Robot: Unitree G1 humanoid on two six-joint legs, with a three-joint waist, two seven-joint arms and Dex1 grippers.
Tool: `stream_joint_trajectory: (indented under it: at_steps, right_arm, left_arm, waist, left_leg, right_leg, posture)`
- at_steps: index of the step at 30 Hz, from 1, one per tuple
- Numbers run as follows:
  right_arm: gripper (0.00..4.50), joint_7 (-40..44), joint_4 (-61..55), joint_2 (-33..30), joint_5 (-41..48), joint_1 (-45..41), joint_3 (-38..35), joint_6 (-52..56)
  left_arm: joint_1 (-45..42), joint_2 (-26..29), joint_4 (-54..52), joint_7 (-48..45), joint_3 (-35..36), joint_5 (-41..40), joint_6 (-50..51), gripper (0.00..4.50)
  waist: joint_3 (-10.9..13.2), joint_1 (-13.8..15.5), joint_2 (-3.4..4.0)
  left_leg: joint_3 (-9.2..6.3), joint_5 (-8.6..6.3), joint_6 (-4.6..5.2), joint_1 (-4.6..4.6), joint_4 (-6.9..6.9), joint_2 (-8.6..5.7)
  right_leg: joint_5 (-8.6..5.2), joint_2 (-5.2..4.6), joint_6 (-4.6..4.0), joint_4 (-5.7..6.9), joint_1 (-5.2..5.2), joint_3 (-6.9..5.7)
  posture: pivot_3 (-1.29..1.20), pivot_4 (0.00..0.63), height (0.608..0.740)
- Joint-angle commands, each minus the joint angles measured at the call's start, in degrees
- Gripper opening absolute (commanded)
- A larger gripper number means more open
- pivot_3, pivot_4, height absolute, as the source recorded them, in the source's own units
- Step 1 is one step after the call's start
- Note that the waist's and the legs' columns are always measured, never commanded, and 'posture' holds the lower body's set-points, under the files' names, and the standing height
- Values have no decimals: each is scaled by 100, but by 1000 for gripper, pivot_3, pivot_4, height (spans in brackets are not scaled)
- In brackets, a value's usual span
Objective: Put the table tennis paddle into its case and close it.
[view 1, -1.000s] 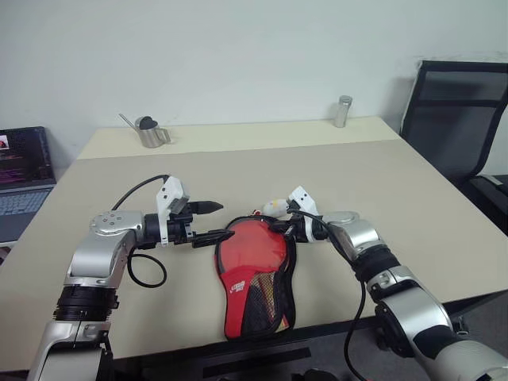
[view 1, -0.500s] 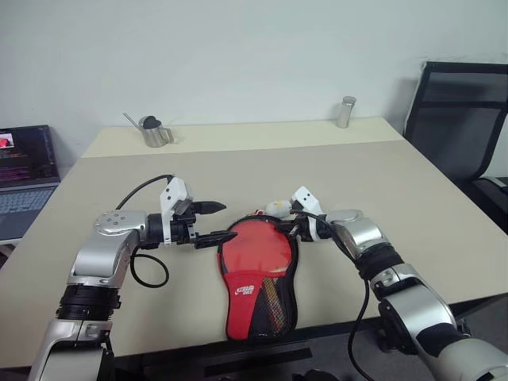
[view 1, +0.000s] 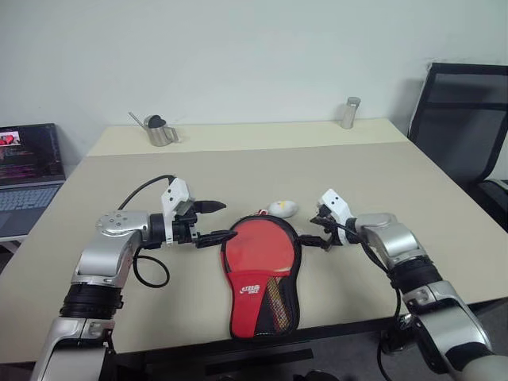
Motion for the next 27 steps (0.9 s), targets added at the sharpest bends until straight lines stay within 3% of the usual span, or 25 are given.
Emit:
stream_joint_trajectory:
  at_steps: [1,11,18,23,27]
  right_arm:
    - [4479,-264,-513,-92,-62,58,-90,-155]
    - [4479,-352,-2358,-203,889,457,-738,1084]
    - [4479,107,-3225,-872,1666,606,-1012,1814]
    - [4479,131,-2939,-1265,1261,399,-700,979]
    - [4479,127,-2374,-1268,534,136,-123,-459]
  left_arm:
    - [-154,-19,11,28,-28,42,-190,4500]
    - [-191,-110,24,-9,-80,-2,-162,4500]
    - [-397,-443,377,-139,-549,248,-231,4500]
    - [-292,-524,827,-180,-1030,769,-747,4500]
    - [-247,-724,1232,-32,-1099,910,-947,4500]
  waist:
    - [0,-11,0]
    - [1,8,1]
    - [2,84,3]
    - [2,99,4]
    - [2,100,4]
  left_leg:
    - [2,0,0,0,0,0]
    - [-1,0,0,-1,1,2]
    - [0,0,1,-6,6,-3]
    - [5,-1,1,0,5,-7]
    - [7,-1,1,-1,4,-5]
  right_leg:
    - [0,1,0,0,-1,0]
    - [0,1,0,-1,0,-4]
    - [0,-3,1,-3,0,-11]
    - [0,9,0,-4,-1,-12]
    - [0,15,0,-4,-6,-10]
  posture:
    - [0,150,740]
    - [0,150,740]
    - [0,150,740]
    - [0,150,740]
    - [0,150,740]
